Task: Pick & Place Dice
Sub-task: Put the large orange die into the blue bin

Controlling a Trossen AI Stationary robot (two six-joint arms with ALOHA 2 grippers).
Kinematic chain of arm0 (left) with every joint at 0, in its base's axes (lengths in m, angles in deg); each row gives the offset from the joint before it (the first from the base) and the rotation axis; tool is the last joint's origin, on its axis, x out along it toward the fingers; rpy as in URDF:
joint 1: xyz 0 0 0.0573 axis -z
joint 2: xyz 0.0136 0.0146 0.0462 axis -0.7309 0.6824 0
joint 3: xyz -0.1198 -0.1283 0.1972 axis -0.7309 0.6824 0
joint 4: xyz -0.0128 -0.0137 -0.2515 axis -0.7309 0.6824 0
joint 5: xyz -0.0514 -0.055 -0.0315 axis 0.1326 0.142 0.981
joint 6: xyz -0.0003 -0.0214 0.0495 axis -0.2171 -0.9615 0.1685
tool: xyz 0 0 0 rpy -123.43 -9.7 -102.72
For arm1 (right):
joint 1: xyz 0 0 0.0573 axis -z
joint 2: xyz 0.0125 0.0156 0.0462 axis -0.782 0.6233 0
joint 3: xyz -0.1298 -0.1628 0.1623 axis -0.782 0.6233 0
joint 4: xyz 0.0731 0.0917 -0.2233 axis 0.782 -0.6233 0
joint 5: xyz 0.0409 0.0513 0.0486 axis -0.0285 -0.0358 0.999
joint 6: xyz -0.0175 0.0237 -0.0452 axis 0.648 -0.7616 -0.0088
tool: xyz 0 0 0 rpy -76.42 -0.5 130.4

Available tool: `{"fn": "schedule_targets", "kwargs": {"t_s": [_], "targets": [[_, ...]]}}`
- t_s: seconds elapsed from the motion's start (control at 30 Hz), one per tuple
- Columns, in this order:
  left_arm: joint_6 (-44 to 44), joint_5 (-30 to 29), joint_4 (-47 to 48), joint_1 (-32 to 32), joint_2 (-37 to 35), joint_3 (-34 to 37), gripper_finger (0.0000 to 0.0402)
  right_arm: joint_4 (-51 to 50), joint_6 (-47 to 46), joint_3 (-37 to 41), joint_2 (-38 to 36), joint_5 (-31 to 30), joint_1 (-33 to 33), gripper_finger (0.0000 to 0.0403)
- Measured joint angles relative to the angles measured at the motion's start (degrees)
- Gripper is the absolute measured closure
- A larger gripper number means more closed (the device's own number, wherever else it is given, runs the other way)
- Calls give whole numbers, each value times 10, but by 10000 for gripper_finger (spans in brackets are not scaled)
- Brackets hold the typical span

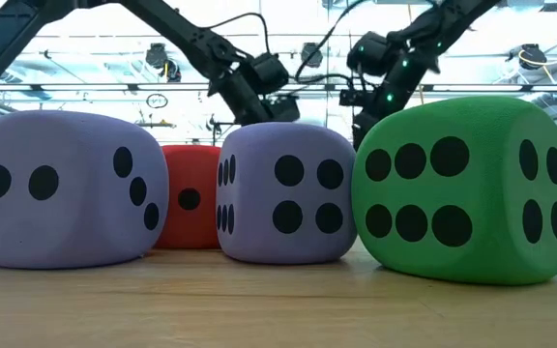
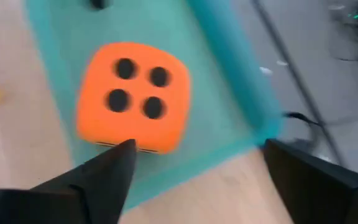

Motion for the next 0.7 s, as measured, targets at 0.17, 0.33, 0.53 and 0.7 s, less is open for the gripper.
{"fn": "schedule_targets", "kwargs": {"t_s": [0.17,0.33,0.53,0.7], "targets": [[-27,22,-14,-1,25,0,400,-55,-59,0,-10,-118,-27,176],[-39,30,-32,7,26,0,399,-74,-89,15,-10,-115,-29,313],[-40,-52,-28,11,26,0,400,-26,-100,82,-9,-86,6,388],[-39,-64,-27,11,26,0,400,51,-124,139,-8,-9,33,378]]}}
